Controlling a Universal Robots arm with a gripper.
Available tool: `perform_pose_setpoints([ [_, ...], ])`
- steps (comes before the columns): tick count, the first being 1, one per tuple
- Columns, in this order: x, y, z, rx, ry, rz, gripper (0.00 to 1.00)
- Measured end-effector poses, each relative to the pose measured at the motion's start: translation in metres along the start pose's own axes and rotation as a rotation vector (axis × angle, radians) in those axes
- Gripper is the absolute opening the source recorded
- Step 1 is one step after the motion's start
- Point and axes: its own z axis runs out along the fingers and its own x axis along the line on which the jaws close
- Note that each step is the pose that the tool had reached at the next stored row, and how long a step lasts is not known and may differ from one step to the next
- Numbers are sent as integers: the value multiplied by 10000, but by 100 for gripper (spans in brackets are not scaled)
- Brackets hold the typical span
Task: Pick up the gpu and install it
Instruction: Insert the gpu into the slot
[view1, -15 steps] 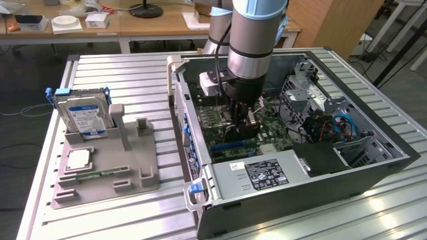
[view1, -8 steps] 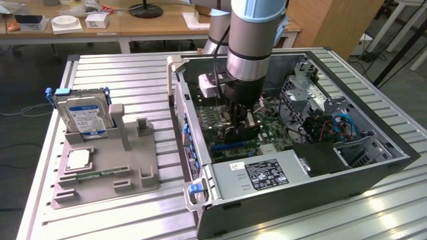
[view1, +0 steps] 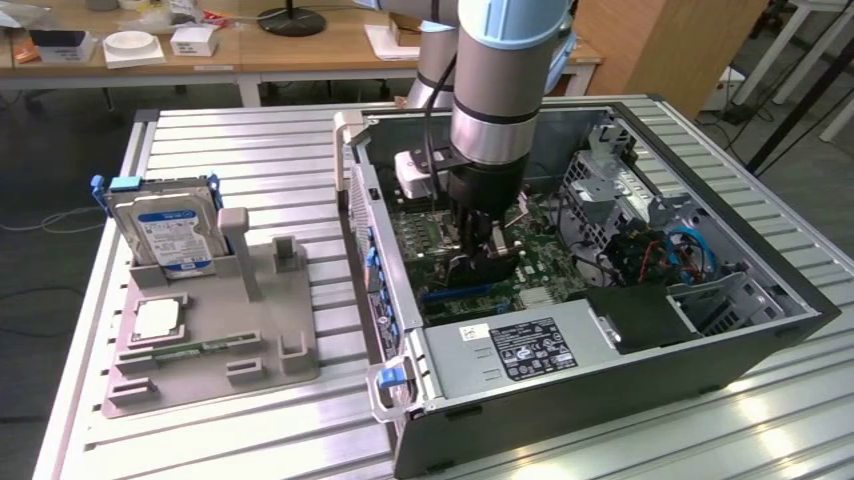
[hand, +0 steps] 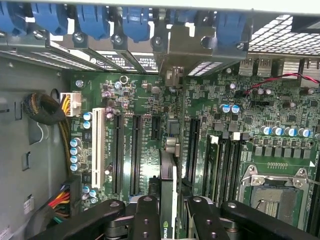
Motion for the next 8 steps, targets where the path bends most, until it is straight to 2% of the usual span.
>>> perform_pose_setpoints([
  [8, -2, 13, 18, 33, 1, 1, 26],
])
